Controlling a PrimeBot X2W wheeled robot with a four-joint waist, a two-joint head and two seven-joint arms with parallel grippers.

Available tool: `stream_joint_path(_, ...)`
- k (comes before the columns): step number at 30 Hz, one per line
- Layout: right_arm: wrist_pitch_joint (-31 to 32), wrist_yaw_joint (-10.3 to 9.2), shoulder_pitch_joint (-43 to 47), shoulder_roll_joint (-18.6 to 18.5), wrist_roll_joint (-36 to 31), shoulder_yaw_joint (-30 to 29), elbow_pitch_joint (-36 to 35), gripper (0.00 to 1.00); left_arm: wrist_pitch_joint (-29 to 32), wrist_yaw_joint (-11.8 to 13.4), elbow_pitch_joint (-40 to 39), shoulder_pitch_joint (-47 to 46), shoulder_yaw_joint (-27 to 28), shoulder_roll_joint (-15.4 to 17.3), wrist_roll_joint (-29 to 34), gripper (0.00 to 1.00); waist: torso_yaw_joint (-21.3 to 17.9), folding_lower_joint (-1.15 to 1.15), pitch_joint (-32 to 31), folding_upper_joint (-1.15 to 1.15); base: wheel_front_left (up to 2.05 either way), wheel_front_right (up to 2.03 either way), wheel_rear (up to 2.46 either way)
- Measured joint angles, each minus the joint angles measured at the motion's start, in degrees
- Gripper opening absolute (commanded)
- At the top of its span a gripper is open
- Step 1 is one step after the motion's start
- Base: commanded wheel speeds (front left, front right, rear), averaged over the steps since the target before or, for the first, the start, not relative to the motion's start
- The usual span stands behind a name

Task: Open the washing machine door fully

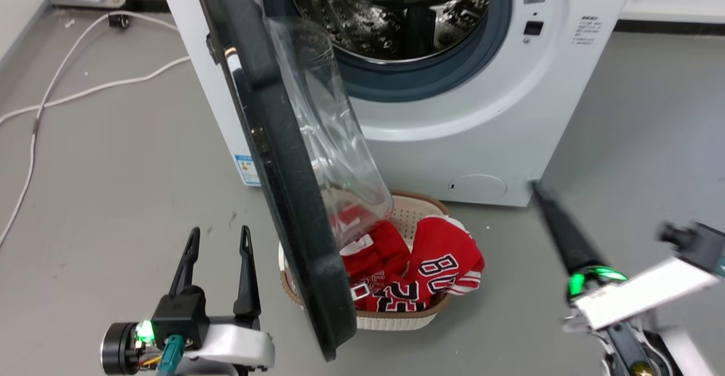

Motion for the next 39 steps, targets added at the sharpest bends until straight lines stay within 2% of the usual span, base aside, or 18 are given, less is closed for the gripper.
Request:
stream_joint_path(3, -11.1, 0.0, 2.0, -0.7, -8.5, -1.8, 1.6, 1.0, 0.0, -0.2, 0.1, 1.1, 0.4, 0.0, 0.2, 1.0, -0.3, 0.0, -1.3, 0.0, 0.0, 0.0, 0.0)
stream_joint_path(5, -14.2, 0.0, 3.0, -1.2, -16.1, -3.6, 3.1, 1.0, 0.0, -0.5, 0.1, 2.0, 0.7, 0.0, 0.2, 1.0, -0.6, 0.0, -2.1, 0.0, 0.0, 0.0, 0.0)
stream_joint_path(8, -14.8, 0.01, 3.9, 0.7, -28.1, -8.6, 2.9, 1.0, 0.0, -0.7, 0.0, 2.9, 1.2, 0.0, 0.5, 1.0, -1.0, 0.0, -3.2, 0.0, 0.0, 0.0, 0.0)
stream_joint_path(13, -15.0, 0.08, 6.3, 7.6, -47.8, -17.3, -3.3, 1.0, 0.0, -1.0, -0.1, 3.6, 1.3, 0.0, 0.6, 1.0, -1.7, 0.0, -4.0, 0.0, 0.0, 0.0, 0.0)
stream_joint_path(19, -15.0, 0.09, 9.5, 9.5, -64.9, -19.9, -6.1, 1.0, 0.0, -1.1, -0.2, 3.8, 1.3, 0.0, 0.6, 1.0, -2.0, 0.0, -4.4, 0.0, 0.0, 0.0, 0.0)
stream_joint_path(23, -15.0, 0.09, 11.6, 10.5, -68.9, -20.1, -6.2, 1.0, 0.0, -1.1, -0.2, 3.9, 1.3, 0.0, 0.6, 1.0, -2.1, 0.0, -4.5, 0.0, 0.0, 0.0, 0.0)
stream_joint_path(27, -15.0, 0.09, 13.3, 11.2, -70.0, -20.1, -5.5, 1.0, 0.0, -1.3, -0.2, 4.0, 1.4, 0.0, 0.5, 1.0, -2.3, 0.0, -4.5, 0.0, 0.0, 0.0, 0.0)
stream_joint_path(39, -15.0, 0.09, 17.1, 11.5, -64.5, -20.0, -3.2, 1.0, 0.0, -1.5, -0.2, 4.2, 1.4, 0.0, 0.2, 1.0, -2.5, 0.0, -4.8, 0.0, 0.0, 0.0, 0.0)
